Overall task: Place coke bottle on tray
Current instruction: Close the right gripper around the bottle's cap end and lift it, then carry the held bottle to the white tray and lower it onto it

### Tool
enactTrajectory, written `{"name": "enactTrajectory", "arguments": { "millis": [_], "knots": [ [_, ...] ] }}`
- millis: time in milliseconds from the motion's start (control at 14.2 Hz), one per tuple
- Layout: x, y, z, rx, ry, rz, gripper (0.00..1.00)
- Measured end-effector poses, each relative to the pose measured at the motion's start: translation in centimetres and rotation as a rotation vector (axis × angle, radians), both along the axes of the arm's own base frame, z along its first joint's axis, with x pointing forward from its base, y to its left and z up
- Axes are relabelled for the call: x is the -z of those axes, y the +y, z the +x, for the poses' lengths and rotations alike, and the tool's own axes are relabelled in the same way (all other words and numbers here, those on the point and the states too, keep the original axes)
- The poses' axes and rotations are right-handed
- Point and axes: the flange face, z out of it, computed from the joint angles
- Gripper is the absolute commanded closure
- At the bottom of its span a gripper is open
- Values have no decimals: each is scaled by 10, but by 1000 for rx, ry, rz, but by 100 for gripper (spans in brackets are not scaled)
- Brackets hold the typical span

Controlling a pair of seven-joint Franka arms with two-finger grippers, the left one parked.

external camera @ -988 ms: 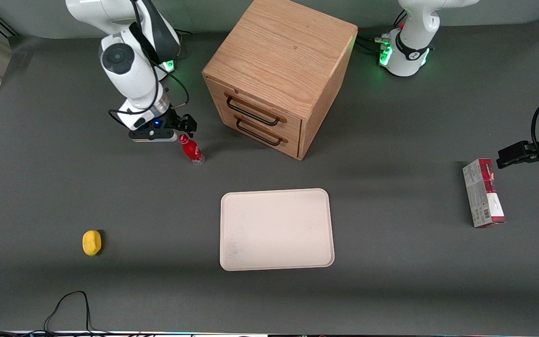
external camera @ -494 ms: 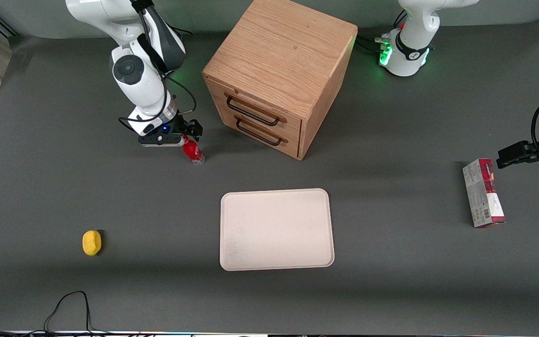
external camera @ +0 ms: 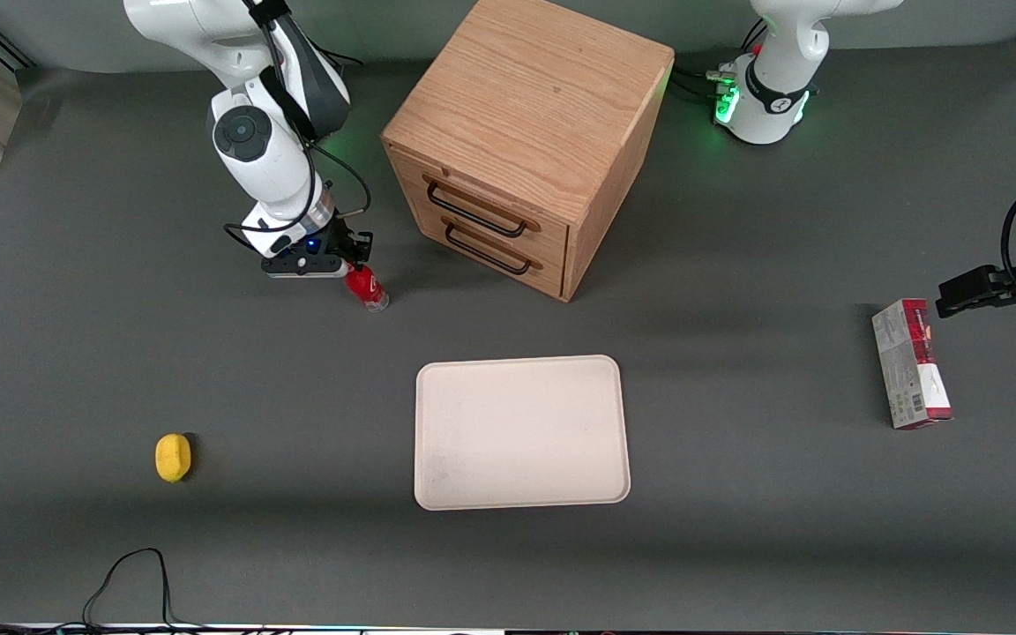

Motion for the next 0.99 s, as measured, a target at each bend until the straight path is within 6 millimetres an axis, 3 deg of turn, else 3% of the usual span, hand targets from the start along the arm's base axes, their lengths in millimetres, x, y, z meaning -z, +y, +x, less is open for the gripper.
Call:
{"name": "enactTrajectory", "arguments": {
  "millis": [212, 424, 565, 706, 847, 988],
  "knots": [
    [-27, 8, 18, 2, -6, 10, 100],
    [-102, 26, 60, 0, 40, 18, 100],
    [-159, 25, 93, 15, 50, 41, 100],
    [-200, 21, 125, 15, 59, 39, 100],
    [-229, 19, 156, 6, 66, 27, 100],
    [-245, 20, 186, 5, 58, 48, 100]
  ]
}}
